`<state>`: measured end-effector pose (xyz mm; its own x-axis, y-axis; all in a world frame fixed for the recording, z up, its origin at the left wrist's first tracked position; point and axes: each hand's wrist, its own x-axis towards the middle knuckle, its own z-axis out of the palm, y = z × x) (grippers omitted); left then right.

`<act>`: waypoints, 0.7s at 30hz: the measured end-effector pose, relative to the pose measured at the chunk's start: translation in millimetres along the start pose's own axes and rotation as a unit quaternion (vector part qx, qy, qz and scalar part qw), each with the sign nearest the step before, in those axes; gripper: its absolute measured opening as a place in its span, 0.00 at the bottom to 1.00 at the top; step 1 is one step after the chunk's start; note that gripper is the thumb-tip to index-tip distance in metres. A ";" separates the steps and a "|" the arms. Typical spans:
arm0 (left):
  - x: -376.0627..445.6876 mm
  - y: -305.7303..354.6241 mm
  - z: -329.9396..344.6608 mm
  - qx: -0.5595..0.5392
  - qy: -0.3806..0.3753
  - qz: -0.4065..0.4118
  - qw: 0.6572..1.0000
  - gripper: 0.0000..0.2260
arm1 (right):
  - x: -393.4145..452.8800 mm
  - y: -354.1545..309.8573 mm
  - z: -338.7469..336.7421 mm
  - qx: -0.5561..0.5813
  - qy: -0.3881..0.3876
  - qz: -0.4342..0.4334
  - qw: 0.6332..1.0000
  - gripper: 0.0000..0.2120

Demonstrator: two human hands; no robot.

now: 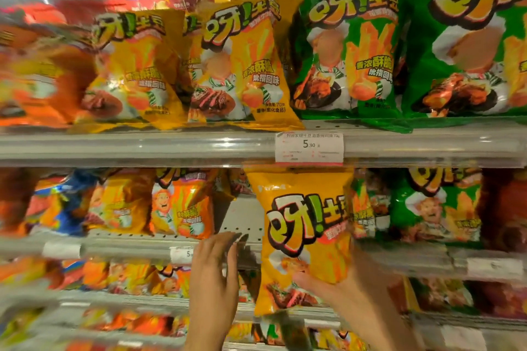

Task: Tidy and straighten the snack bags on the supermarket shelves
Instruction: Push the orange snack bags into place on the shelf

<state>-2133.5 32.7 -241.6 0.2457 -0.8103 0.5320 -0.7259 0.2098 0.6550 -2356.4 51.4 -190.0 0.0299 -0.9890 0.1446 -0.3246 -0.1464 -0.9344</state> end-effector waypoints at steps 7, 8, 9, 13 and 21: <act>6.5 -42.7 -26.4 0.093 0.048 0.028 0.994 0.17 | 33.5 -7.3 48.6 0.041 0.025 0.005 0.999 0.46; 7.9 -49.1 -28.6 0.090 0.045 0.025 0.995 0.16 | 38.9 -10.9 54.2 0.034 0.036 -0.002 0.999 0.48; 9.6 -55.8 -30.9 0.087 0.044 0.025 0.995 0.15 | 44.5 -13.7 59.5 0.026 0.048 -0.005 0.998 0.51; 23.6 -81.7 -40.9 0.077 0.026 0.042 0.996 0.14 | 66.8 -24.1 79.3 0.038 0.099 -0.024 0.994 0.42; 30.8 -114.7 -55.1 0.090 -0.040 0.087 0.991 0.13 | 87.9 -8.6 116.8 -0.053 0.064 0.005 0.997 0.24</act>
<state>-2007.2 13.8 -270.8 0.0607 -0.8123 0.5801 -0.8580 0.2546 0.4462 -2240.6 -36.6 -207.2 -0.0921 -0.9789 0.1824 -0.4230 -0.1274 -0.8971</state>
